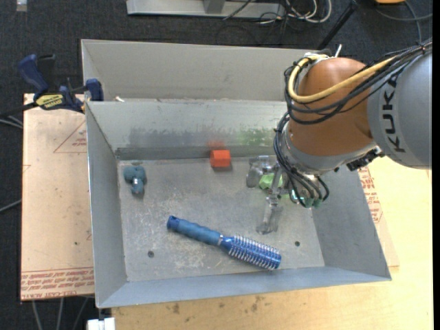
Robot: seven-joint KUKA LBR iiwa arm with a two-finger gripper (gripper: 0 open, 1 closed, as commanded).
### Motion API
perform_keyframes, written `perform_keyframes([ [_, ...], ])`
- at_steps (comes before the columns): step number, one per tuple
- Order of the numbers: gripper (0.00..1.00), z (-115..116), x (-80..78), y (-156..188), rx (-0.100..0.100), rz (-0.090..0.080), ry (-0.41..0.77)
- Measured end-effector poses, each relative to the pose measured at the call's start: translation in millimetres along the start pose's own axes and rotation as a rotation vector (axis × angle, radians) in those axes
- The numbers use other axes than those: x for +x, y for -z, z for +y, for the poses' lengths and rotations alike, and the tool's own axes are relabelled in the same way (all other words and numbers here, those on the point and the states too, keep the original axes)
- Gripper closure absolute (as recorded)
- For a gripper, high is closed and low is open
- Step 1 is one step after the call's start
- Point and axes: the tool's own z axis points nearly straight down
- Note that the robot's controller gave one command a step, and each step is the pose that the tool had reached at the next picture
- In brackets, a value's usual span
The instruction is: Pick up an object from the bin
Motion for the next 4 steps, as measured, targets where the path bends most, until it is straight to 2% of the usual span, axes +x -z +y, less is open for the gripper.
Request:
perform_keyframes([
  [1, 0.00, -4, 38.1, -134, 0.000, 0.002, 0.062],
  [2, 1.00, -4, 35.6, -130, 0.000, -0.006, 0.061],
  [3, 1.00, 3, 19.7, -36, 0.006, -0.018, 1.046],
  [4, 1.00, -24, -47.9, 34, 0.009, -0.015, 1.245],
])
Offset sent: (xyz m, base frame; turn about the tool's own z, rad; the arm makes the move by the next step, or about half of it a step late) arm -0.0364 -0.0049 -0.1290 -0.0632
